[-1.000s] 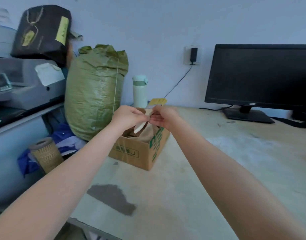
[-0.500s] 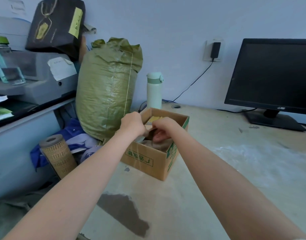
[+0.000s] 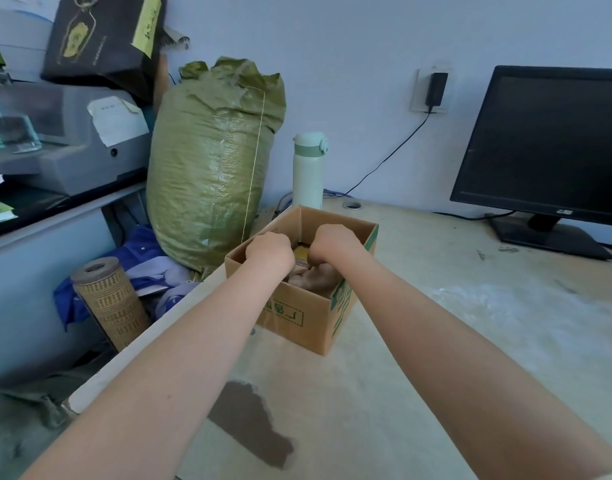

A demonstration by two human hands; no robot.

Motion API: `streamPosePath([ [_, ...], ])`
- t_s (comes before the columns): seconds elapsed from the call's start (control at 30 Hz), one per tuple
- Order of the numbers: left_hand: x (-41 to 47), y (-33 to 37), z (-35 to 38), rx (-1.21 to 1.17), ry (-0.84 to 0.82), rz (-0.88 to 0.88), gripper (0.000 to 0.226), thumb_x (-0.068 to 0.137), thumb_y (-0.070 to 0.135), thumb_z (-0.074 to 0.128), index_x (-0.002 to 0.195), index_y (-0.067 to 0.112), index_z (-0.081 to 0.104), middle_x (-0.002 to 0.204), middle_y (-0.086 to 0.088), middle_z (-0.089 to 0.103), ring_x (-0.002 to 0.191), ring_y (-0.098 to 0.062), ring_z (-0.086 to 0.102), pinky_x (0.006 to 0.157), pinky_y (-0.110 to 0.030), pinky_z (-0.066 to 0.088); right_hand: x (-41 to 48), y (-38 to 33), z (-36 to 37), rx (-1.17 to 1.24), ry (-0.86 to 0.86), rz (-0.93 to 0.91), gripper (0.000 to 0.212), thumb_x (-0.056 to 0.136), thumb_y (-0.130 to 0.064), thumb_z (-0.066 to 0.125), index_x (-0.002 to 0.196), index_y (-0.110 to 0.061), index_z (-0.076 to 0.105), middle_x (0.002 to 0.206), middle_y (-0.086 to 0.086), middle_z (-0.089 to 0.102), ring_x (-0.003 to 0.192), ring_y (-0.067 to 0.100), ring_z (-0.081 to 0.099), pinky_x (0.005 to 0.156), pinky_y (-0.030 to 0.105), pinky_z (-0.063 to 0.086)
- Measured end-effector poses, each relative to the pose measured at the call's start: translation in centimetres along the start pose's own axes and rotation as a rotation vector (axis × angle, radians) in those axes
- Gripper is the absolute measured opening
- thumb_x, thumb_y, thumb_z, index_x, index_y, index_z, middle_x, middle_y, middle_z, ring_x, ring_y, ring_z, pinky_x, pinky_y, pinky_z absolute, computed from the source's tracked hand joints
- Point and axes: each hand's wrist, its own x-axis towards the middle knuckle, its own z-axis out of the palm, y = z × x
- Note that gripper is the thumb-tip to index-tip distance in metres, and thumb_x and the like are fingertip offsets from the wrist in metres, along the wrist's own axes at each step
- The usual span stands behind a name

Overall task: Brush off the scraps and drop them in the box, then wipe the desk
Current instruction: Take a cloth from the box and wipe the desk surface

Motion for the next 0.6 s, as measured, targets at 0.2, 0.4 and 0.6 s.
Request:
streamPosePath([
  [0.2, -0.3, 0.2, -1.0, -0.040, 0.035, 0.136, 0.028, 0.080, 0.009, 0.066, 0.108, 0.006, 0.064, 0.105, -0.011, 0.064, 0.088, -0.024, 0.057, 0.072, -0.030, 0.045, -0.3, 0.2, -0.1, -0.053, -0.168, -0.039, 0.017, 0.088, -0.028, 0.055, 0.084, -0.012, 0.052, 0.070, 0.003, 0.049, 0.062, 0.017, 0.048, 0.060, 0.029, 0.040],
  [0.4, -1.1, 1.1, -0.5, -0.128, -0.102, 0.184, 0.022, 0.078, 0.008, 0.062, 0.099, 0.001, 0.065, 0.070, -0.007, 0.057, 0.064, -0.021, 0.054, 0.057, -0.030, 0.043, -0.5, 0.7, -0.7, -0.010, -0.037, -0.090, 0.017, 0.081, -0.013, 0.056, 0.066, -0.008, 0.048, 0.063, 0.003, 0.047, 0.056, 0.018, 0.047, 0.050, 0.027, 0.037],
  [0.6, -0.9, 1.7, -0.9, -0.270, -0.200, 0.178, 0.030, 0.091, 0.014, 0.044, 0.112, -0.001, 0.059, 0.099, -0.017, 0.062, 0.086, -0.028, 0.056, 0.071, -0.033, 0.043, -0.6, 2.3, -3.7, 0.622, 0.216, -0.152, 0.011, 0.081, -0.012, 0.050, 0.078, -0.016, 0.059, 0.069, -0.005, 0.052, 0.079, 0.019, 0.052, 0.063, 0.022, 0.044],
])
